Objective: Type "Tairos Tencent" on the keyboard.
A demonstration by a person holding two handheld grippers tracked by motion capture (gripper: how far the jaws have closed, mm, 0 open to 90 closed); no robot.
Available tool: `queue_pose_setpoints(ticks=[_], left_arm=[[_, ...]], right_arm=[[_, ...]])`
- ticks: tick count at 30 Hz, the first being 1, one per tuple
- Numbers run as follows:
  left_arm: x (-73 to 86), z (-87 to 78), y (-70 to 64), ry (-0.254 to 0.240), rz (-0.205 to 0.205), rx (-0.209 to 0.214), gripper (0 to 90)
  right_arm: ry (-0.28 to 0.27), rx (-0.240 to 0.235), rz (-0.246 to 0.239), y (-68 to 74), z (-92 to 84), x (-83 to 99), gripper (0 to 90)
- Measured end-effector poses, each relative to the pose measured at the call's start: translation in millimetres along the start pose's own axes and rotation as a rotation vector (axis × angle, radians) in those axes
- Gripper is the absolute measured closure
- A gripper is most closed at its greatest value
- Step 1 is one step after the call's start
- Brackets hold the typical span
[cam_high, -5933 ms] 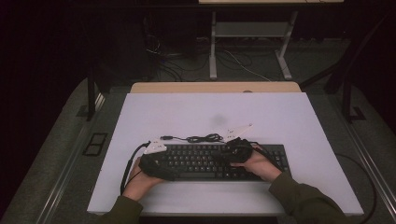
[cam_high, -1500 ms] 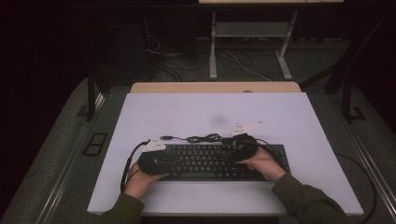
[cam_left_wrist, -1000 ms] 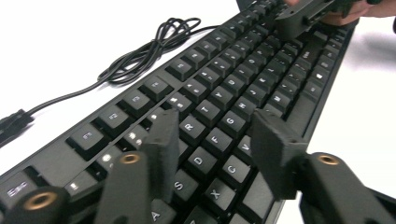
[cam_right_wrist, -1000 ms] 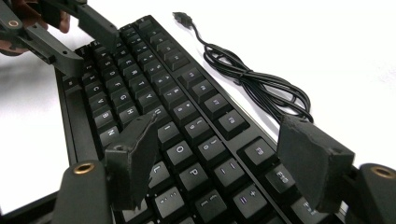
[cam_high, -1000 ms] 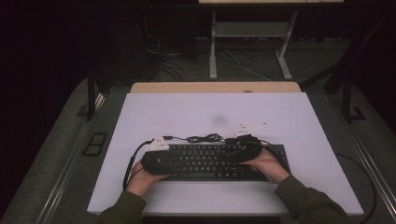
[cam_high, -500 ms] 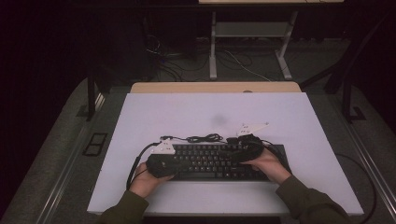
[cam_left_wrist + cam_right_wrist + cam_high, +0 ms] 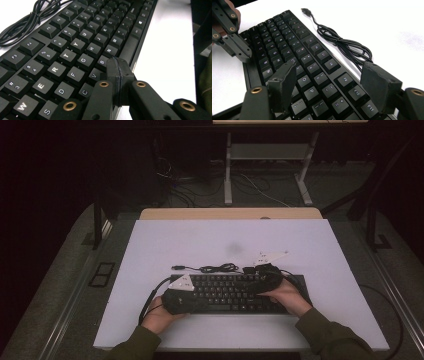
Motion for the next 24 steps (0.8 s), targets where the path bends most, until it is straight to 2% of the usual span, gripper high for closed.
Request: queue_pose_setpoints(ticks=[12,19,24], left_arm=[[3.2,3.7,0.9,0.015,0.003,-0.008,88.4],[2.0,2.9,0.3,0.008,0.003,-0.003,88.4],[-1.0,-1.4,2.0,-0.019,-0.004,-0.003,88.3]], right_arm=[[0.001,-0.001,-0.003,0.5,0.7,0.0,28.6],[0.0,-0.001,-0.002,0.6,0.8,-0.2,28.6],[0.0,-0.002,-0.003,0.6,0.7,-0.2,28.6]])
Point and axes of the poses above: each handheld gripper's, and its own axes: z roughly forward along the jaws, x roughly out of its underside, y roughly to its left, the point moved 8 cm from there along z, roughly forward along the jaws, and after that the axes turned 3 degrees about y, right-handed, at the moved point
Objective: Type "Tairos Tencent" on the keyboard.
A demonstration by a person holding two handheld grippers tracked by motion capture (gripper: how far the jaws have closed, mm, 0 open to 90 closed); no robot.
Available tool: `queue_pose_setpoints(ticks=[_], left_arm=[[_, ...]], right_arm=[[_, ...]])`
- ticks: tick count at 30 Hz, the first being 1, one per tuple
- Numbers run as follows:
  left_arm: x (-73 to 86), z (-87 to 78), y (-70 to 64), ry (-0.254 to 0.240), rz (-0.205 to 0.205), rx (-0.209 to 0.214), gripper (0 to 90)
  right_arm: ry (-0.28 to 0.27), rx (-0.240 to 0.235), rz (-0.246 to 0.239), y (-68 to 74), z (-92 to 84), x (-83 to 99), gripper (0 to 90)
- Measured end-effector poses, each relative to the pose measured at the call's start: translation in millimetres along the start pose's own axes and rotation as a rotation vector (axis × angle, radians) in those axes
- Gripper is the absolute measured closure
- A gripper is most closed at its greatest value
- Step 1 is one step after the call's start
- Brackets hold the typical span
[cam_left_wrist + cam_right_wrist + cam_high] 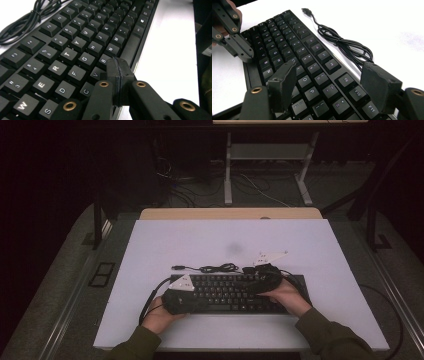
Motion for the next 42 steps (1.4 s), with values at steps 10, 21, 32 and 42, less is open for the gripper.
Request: queue_pose_setpoints(ticks=[10,21,32,42], left_arm=[[-3.4,-4.3,4.6,-0.033,-0.031,-0.03,74.4],[-8.5,-7.4,15.1,-0.087,-0.08,-0.103,50.4],[-12.3,-6.6,25.5,-0.112,-0.103,-0.154,31.4],[-16.5,-3.9,30.0,-0.12,-0.109,-0.172,25.6]], right_arm=[[0.003,-0.002,0.003,0.9,-0.2,0.4,28.6],[0.005,0.001,0.007,1.3,-3.7,2.6,30.9],[0.004,0.003,0.02,1.8,-10.2,7.2,40.1],[0.002,0.011,0.022,2.2,-23.5,12.9,62.6]])
Point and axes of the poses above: each handheld gripper's, and its own axes: z roughly forward along the jaws, x roughly out of its underside, y roughly to its left, the point moved 8 cm from there along z, roughly forward along the jaws, and after that the axes turned 3 degrees about y, right-handed, at the moved point
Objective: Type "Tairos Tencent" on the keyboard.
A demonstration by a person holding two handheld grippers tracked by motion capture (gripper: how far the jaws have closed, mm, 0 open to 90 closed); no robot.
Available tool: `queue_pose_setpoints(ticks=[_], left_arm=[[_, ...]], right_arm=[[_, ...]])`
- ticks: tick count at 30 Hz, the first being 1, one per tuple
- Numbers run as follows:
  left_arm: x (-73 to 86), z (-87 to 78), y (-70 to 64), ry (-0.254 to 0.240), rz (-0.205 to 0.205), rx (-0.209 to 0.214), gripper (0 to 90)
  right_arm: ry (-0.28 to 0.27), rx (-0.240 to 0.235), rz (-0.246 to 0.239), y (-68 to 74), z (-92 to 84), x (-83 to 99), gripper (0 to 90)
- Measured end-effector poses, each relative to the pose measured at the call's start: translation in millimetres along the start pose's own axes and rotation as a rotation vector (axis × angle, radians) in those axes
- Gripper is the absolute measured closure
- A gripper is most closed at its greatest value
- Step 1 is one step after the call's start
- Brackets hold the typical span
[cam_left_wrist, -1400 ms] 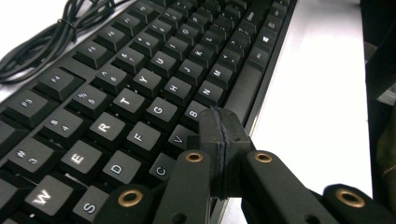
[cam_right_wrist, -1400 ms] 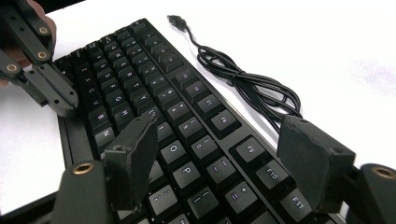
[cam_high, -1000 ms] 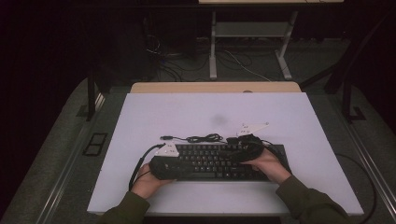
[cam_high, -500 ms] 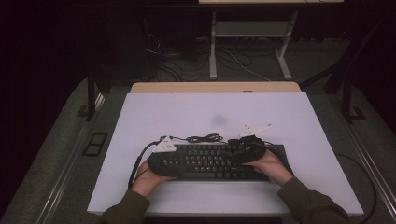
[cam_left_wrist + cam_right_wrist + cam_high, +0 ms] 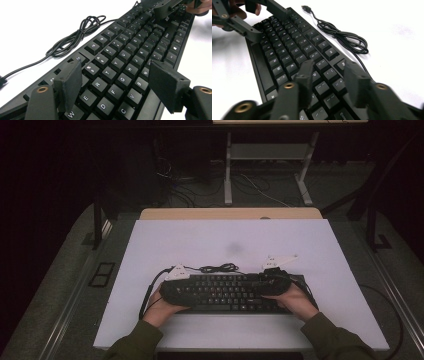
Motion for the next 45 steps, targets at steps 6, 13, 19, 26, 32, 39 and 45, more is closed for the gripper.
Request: queue_pose_setpoints(ticks=[6,13,19,26,32,39,45], left_arm=[[-3.1,3.6,1.5,-0.002,0.002,0.0,24.6],[-7.6,7.0,3.9,-0.006,0.007,-0.002,24.6],[-8.4,8.8,5.9,-0.003,0.014,-0.01,24.3],[-8.4,11.0,6.2,0.001,0.018,-0.01,24.1],[-9.2,11.4,6.0,0.0,0.019,-0.01,24.1],[-9.7,11.6,5.8,0.0,0.02,-0.009,24.1],[-10.2,11.1,5.6,-0.003,0.019,-0.011,24.1]], right_arm=[[-0.004,-0.003,0.005,-0.5,-9.4,3.9,75.3],[0.008,-0.008,0.013,0.4,-17.6,13.0,88.8],[0.023,-0.011,0.006,4.3,-21.8,21.6,89.4],[0.049,-0.013,0.003,8.4,-25.1,31.4,89.4],[0.071,-0.025,-0.02,12.1,-20.9,36.2,89.4],[0.107,-0.027,-0.046,16.3,-15.1,40.5,89.4],[0.121,-0.022,-0.058,16.7,-13.1,42.1,89.4]])
Point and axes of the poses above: each handheld gripper's, and its own axes: z roughly forward along the jaws, x roughly out of its underside, y roughly to its left, the point moved 8 cm from there along z, roughly forward along the jaws, and after that the axes turned 3 degrees about y, right-handed, at the moved point
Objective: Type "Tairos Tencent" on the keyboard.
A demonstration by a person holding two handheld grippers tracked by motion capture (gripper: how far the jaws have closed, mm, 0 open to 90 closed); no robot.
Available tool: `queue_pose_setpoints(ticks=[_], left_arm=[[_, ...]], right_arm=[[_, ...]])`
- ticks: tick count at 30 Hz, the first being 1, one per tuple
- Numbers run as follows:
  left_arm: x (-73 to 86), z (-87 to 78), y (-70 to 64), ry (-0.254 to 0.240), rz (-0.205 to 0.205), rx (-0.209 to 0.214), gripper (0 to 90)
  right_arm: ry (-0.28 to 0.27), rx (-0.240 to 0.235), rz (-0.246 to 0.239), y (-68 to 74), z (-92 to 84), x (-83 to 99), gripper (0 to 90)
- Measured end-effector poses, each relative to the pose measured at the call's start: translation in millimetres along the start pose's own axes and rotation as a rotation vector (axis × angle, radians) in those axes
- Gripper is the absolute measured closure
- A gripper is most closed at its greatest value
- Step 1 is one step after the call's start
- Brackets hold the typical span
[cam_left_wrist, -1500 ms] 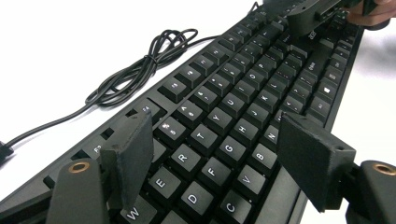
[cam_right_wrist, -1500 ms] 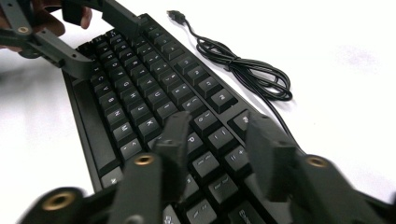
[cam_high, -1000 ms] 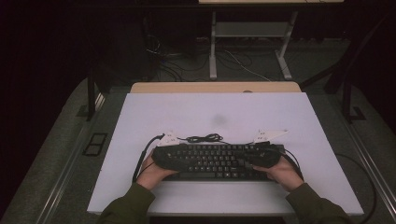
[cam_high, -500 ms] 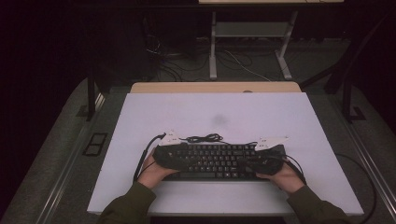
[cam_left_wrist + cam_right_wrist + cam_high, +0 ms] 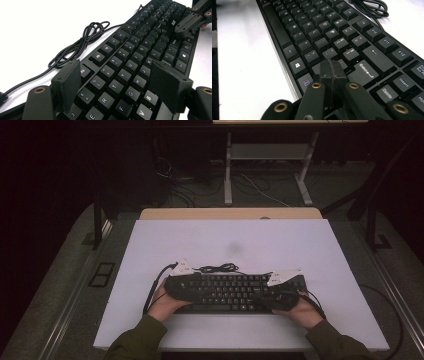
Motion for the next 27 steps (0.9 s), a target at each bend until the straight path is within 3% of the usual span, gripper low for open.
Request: queue_pose_setpoints(ticks=[9,13,17,22,27], left_arm=[[-1.3,-1.0,-0.8,-0.007,-0.002,0.005,26.5],[-1.7,-0.7,-1.0,-0.005,-0.002,0.003,32.1],[-1.9,0.7,-0.1,-0.002,-0.002,0.003,43.5],[-2.3,0.6,-0.2,-0.004,-0.014,0.008,64.2],[-0.5,1.2,-0.2,0.022,-0.002,0.027,81.2]], right_arm=[[0.013,-0.007,-0.002,-0.2,1.8,2.3,89.5],[0.014,-0.007,-0.002,-0.1,1.7,2.3,89.5],[0.013,-0.009,-0.002,-0.2,1.8,2.4,89.5],[0.014,-0.01,-0.002,-0.3,1.8,2.4,89.5],[0.014,-0.011,-0.004,-0.3,1.8,2.4,89.5]])
Point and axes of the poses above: each handheld gripper's, and its own axes: z roughly forward along the jaws, x roughly out of its underside, y roughly to its left, the point moved 8 cm from there along z, roughly forward along the jaws, and after that the axes turned 3 degrees about y, right-handed, at the moved point
